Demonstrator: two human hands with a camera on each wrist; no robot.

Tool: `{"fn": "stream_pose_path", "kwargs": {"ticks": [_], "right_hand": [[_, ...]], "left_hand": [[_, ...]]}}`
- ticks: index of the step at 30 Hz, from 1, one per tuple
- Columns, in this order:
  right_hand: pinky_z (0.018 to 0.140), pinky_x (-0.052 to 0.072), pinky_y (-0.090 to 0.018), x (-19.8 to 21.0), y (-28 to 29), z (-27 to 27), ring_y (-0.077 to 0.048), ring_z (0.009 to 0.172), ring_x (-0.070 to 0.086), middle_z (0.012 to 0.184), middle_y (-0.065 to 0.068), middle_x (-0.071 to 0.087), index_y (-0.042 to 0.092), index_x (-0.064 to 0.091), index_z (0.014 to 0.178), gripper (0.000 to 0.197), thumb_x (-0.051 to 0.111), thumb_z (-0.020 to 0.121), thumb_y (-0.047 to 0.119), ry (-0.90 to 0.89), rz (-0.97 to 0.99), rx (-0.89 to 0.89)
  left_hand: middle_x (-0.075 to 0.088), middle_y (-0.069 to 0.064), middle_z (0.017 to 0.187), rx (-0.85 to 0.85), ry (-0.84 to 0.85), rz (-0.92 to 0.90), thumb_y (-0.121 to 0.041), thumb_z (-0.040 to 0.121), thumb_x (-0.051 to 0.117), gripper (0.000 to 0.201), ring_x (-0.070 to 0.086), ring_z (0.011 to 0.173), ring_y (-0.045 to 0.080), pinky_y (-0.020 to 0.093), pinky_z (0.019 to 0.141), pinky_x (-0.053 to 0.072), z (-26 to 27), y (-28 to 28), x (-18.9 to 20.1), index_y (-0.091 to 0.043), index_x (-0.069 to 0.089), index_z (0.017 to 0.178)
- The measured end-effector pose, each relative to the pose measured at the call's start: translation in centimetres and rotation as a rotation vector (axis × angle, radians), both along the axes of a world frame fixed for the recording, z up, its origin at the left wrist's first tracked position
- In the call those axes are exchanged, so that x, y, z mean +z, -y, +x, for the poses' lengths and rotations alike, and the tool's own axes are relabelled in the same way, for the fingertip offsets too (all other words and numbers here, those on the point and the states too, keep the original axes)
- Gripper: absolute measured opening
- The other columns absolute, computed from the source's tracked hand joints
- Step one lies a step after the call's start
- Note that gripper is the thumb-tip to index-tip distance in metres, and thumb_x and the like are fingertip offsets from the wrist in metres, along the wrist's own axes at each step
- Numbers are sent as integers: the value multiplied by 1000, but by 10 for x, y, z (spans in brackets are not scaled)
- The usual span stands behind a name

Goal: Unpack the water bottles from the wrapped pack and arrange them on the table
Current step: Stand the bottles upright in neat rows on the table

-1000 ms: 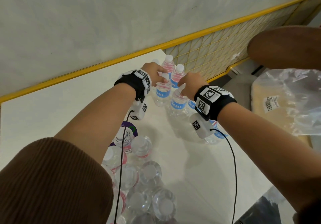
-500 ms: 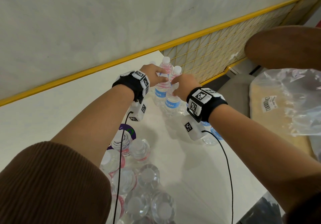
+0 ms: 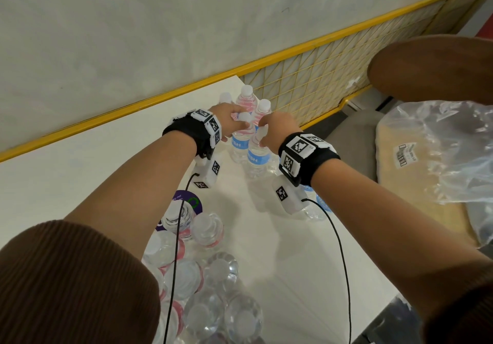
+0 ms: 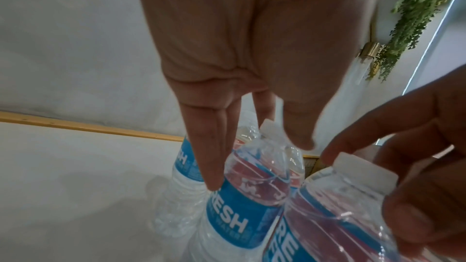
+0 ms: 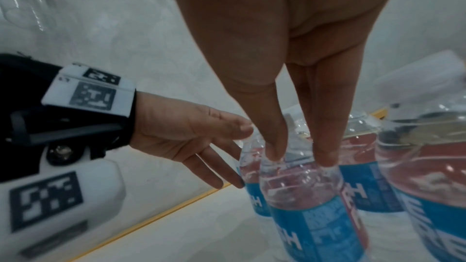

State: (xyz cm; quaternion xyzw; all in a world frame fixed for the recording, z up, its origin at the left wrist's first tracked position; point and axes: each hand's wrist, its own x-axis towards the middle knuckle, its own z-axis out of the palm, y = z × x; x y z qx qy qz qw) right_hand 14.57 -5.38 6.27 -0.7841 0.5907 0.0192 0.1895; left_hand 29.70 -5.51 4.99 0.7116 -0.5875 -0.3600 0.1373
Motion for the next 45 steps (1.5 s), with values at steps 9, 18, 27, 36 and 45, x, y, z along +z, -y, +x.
{"fn": "stream_pose_path", "kwargs": {"ticks": [9, 18, 27, 36, 45], "right_hand": [[80, 46, -35, -15, 2, 1, -29, 97, 56, 113, -13, 55, 23, 59, 106, 25, 64, 82, 21, 35, 2, -15], [91, 48, -40, -7, -15, -12, -33, 109, 55, 124, -15, 50, 18, 43, 134, 52, 61, 85, 16, 77, -13, -34], [82, 44, -23, 17, -119, -41, -18, 97, 61, 106, -3, 68, 19, 60, 119, 34, 66, 86, 24, 111, 258, 338], [85, 45, -26, 8, -193, -23, -15, 85, 56, 110, -7, 65, 27, 55, 130, 53, 66, 82, 46, 84, 324, 647], [67, 41, -28, 7, -206, -20, -25, 78, 53, 93, -13, 67, 8, 66, 100, 24, 62, 84, 26, 64, 196, 606]], "left_hand": [[61, 12, 124, 55, -64, -48, -32, 92, 56, 35, 66, 98, 38, 47, 85, 57, 1, 1, 3, -28, 58, 127], [55, 11, 134, 13, 133, -78, -35, 93, 53, 46, 55, 118, 33, 37, 100, 45, -5, -3, 6, -24, 47, 137], [60, 1, 124, -307, 398, 146, -42, 88, 61, 45, 55, 113, 21, 30, 97, 41, 2, -95, 44, -21, 55, 127], [55, -2, 128, -550, 630, 360, -48, 80, 68, 55, 52, 115, 16, 26, 92, 38, -18, -165, 48, -24, 56, 128], [55, -1, 79, -537, 752, 317, -15, 85, 66, 15, 57, 87, 21, 20, 57, 36, -37, -161, 30, -19, 56, 75]]}}
